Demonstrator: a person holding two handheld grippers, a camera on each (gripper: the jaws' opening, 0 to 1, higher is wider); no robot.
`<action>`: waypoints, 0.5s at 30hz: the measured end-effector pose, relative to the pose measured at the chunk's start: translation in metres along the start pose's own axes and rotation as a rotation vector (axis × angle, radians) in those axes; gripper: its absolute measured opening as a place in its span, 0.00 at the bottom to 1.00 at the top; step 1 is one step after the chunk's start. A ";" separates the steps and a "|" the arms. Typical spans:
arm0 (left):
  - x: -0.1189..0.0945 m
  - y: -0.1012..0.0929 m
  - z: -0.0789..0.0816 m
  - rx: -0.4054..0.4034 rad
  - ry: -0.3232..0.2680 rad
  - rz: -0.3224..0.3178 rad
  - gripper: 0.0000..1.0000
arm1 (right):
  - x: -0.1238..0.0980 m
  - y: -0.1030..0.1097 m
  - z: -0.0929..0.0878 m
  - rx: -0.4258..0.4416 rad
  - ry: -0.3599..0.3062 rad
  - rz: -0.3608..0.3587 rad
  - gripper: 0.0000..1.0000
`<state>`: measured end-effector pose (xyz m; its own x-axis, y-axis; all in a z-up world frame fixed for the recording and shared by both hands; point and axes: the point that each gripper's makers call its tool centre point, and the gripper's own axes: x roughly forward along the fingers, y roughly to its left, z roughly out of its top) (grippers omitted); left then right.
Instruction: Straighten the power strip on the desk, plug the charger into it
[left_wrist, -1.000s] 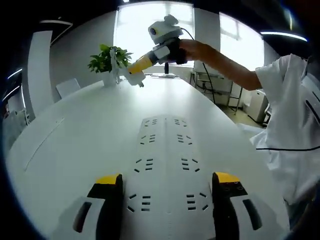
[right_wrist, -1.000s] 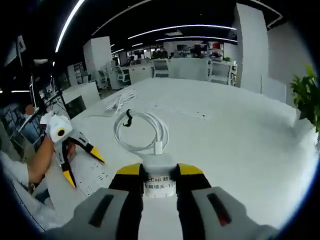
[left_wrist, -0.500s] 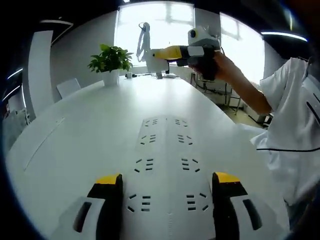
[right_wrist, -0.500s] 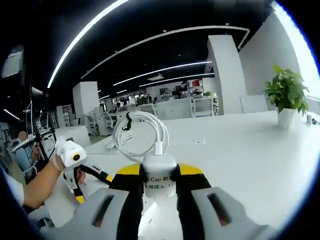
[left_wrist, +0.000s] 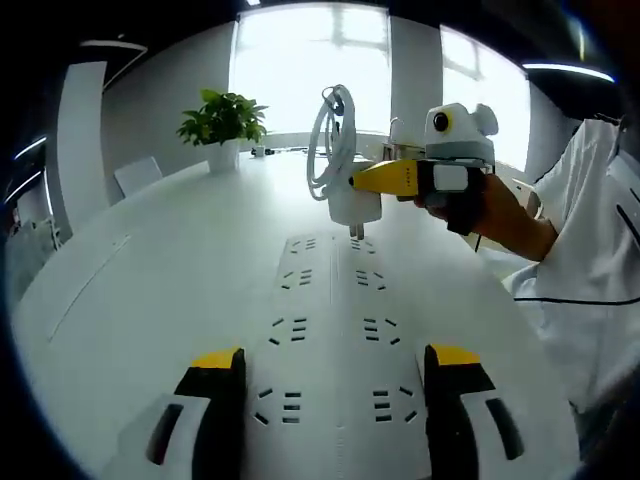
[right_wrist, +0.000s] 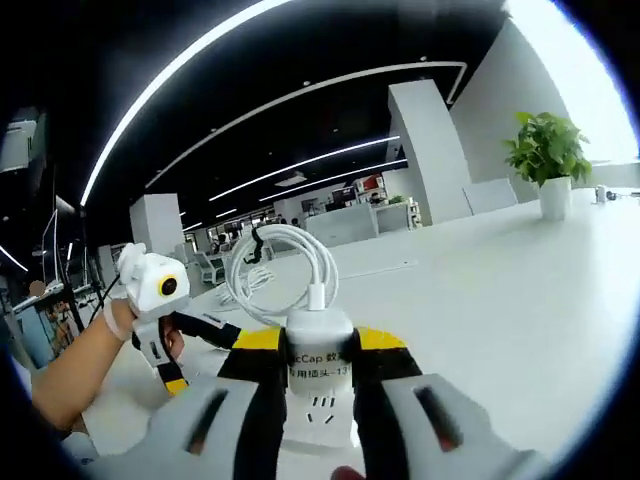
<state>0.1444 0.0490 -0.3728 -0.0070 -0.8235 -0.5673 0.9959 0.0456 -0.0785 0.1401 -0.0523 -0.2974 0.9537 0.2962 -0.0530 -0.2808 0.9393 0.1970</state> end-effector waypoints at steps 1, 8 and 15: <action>0.000 0.000 0.000 0.000 0.000 -0.001 0.74 | -0.001 -0.001 0.002 0.002 -0.015 -0.010 0.23; -0.001 0.001 0.000 0.001 0.001 0.000 0.74 | -0.005 -0.003 0.003 -0.048 -0.048 -0.059 0.23; -0.001 0.001 0.000 0.001 0.000 0.001 0.74 | -0.011 0.000 0.000 -0.088 -0.056 -0.088 0.23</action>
<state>0.1457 0.0499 -0.3727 -0.0063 -0.8234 -0.5675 0.9960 0.0456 -0.0771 0.1299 -0.0560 -0.2964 0.9788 0.2046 -0.0107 -0.2023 0.9734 0.1077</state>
